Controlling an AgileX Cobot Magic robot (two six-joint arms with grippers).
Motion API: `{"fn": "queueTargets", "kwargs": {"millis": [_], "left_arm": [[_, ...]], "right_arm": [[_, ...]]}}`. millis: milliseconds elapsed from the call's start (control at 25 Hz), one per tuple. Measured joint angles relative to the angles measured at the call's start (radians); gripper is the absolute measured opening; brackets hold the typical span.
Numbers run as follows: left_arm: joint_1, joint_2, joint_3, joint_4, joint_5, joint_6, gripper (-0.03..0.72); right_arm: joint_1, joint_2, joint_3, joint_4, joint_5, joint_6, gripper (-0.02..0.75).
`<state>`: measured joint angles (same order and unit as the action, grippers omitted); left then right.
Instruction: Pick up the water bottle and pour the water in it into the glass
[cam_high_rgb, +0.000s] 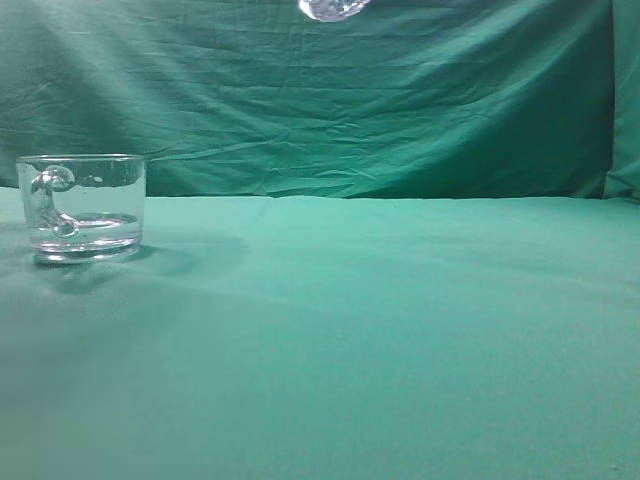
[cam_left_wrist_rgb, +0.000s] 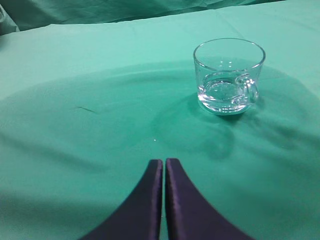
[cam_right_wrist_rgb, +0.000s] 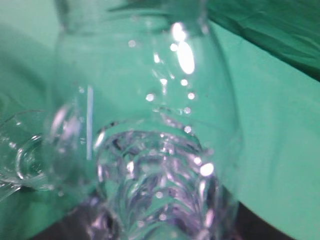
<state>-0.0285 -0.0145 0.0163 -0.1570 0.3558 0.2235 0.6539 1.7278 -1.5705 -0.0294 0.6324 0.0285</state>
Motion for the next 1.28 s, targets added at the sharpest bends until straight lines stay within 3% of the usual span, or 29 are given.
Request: {"fn": "queueTargets", "kwargs": {"millis": [480,680,880,1120,1280], "left_arm": [[0.000,0.000,0.000,0.000,0.000,0.000,0.000],[0.000,0.000,0.000,0.000,0.000,0.000,0.000],[0.000,0.000,0.000,0.000,0.000,0.000,0.000],[0.000,0.000,0.000,0.000,0.000,0.000,0.000],[0.000,0.000,0.000,0.000,0.000,0.000,0.000]], "right_arm": [[-0.172,-0.291,0.671,0.004,-0.669,0.033,0.306],[-0.280,-0.303,0.858,0.004,-0.888,0.090,0.306],[-0.365,-0.237,0.948,0.004,-1.076,0.096,0.306],[-0.372,-0.053,0.961,-0.009,-1.212,0.098,0.306],[-0.377,0.057,0.961,-0.074,-1.391,0.098,0.306]]}}
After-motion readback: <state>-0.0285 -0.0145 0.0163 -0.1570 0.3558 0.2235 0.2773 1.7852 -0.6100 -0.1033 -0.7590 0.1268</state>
